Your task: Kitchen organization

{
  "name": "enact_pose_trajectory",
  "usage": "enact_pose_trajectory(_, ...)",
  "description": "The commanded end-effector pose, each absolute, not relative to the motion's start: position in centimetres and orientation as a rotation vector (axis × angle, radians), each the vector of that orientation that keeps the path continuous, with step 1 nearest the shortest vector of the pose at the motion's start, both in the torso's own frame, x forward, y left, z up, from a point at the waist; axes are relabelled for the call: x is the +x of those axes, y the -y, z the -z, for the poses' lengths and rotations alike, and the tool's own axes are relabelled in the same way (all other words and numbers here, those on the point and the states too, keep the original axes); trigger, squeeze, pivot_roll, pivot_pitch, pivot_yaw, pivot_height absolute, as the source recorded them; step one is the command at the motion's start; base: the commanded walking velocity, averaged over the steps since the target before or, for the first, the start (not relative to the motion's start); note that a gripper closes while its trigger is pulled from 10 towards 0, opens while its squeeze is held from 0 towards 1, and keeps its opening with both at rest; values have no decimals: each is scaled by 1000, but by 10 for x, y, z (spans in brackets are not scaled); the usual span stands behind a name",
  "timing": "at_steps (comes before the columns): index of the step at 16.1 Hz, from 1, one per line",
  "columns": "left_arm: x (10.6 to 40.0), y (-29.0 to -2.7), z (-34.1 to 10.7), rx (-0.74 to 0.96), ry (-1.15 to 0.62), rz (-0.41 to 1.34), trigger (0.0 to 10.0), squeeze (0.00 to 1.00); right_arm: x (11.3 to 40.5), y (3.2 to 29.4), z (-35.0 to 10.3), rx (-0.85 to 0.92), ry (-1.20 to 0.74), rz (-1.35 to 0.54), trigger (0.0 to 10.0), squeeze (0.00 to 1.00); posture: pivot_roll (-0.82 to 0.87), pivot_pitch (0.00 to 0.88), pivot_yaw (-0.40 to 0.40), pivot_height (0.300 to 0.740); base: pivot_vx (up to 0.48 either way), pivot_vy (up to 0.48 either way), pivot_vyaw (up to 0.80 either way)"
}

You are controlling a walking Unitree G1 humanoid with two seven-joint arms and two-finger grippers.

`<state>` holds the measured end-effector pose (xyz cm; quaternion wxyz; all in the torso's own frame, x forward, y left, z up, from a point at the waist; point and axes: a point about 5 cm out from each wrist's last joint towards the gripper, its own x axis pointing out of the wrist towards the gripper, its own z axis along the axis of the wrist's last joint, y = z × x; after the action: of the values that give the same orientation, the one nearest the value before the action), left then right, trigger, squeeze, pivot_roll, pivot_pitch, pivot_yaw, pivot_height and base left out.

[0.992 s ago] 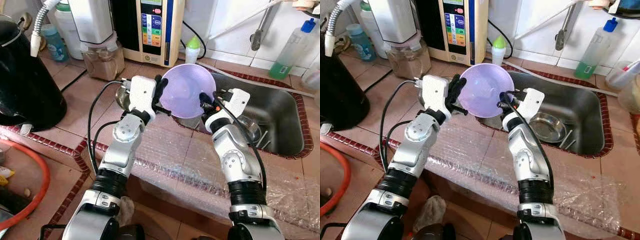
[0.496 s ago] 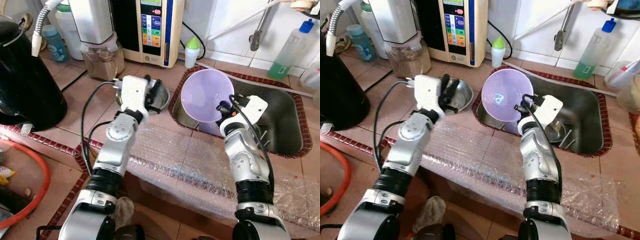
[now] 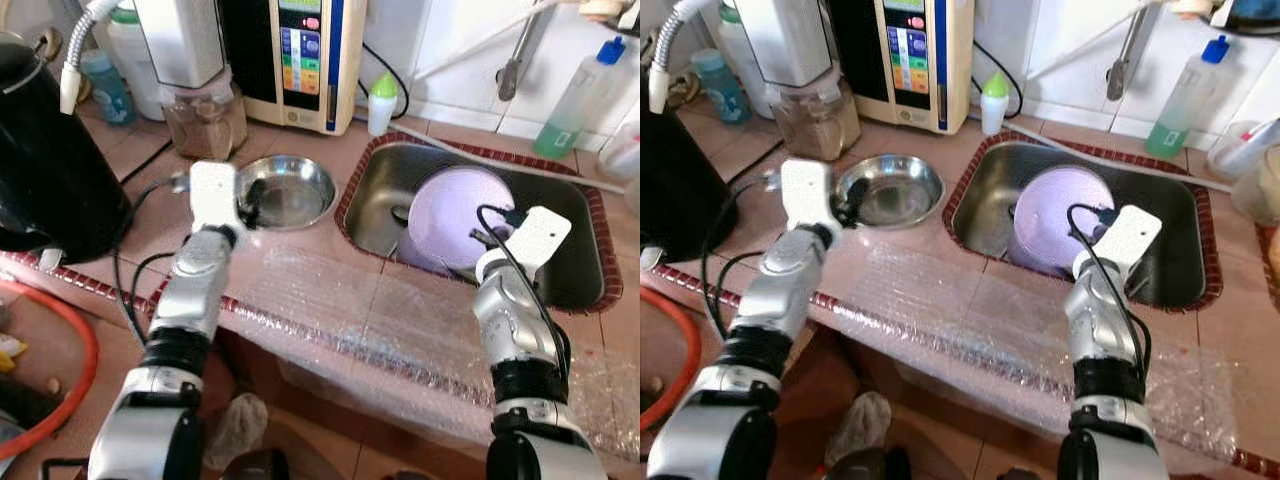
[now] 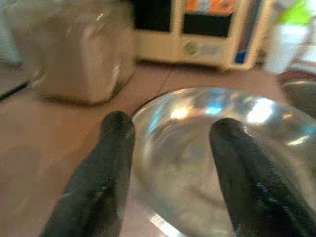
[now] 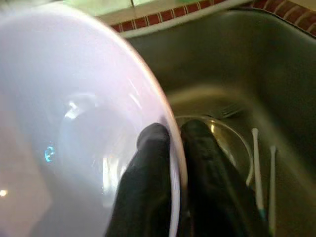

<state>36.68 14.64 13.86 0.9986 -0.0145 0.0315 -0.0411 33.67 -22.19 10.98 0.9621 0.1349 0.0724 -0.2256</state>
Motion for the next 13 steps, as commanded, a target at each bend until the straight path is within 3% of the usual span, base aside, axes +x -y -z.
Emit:
enact_pose_trajectory(1,373,-159,-142,-37,-87,22,10000,1000,337,224,-110,265,-141,467,10000,1000,-83,19,33,740,0,0,0)
enact_pose_trajectory(4,378,-170,-138,-72,-153,-32,10000,1000,334,223,-106,278,-146,466,10000,1000,-91,20,41,740,0,0,0)
enact_pose_trajectory(11,388,-156,-137,-173,-212,2,10000,1000,331,216,-105,310,-135,416,10000,1000,-104,22,62,740,0,0,0)
enact_pose_trajectory(12,388,-155,-136,-189,-231,7,10000,1000,331,214,-105,320,-130,404,10000,0,-106,21,65,740,0,0,0)
enact_pose_trajectory(13,388,-154,-134,-186,-249,13,10000,0,331,213,-106,325,-126,392,10000,0,-110,20,67,740,0,0,0)
